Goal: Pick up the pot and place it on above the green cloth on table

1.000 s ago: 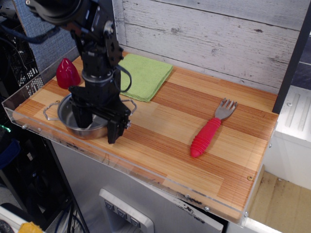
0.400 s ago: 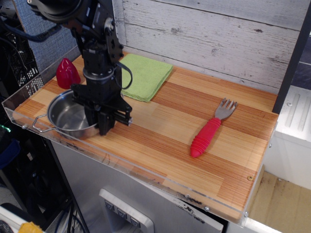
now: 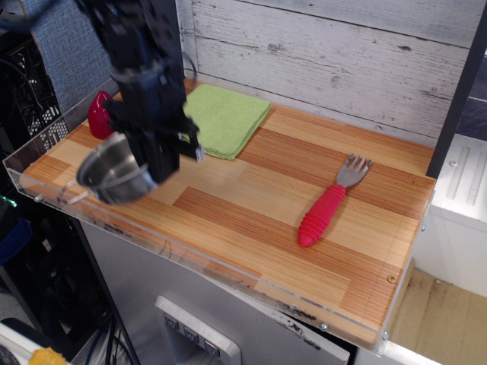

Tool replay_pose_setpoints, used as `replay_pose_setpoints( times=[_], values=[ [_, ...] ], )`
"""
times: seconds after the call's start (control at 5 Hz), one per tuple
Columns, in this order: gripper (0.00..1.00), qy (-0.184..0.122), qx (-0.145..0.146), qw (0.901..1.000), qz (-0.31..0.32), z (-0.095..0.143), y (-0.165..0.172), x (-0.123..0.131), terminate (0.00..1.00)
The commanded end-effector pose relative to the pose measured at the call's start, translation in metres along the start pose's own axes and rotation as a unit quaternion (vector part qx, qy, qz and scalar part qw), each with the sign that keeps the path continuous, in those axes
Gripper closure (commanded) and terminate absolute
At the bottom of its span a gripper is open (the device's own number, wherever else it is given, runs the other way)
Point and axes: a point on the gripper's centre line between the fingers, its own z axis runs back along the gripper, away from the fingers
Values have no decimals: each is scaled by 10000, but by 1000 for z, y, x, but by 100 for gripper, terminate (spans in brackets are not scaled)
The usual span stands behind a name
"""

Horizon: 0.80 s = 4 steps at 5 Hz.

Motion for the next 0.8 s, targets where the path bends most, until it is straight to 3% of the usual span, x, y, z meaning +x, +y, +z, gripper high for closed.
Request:
replay_pose_setpoints(
  times=[0.0,0.6],
  values=[
    [100,-765,-422,9956,-350,33,14,39,0],
    [100,-1124,-171,9868,-1156,8,13,118,0]
  ],
)
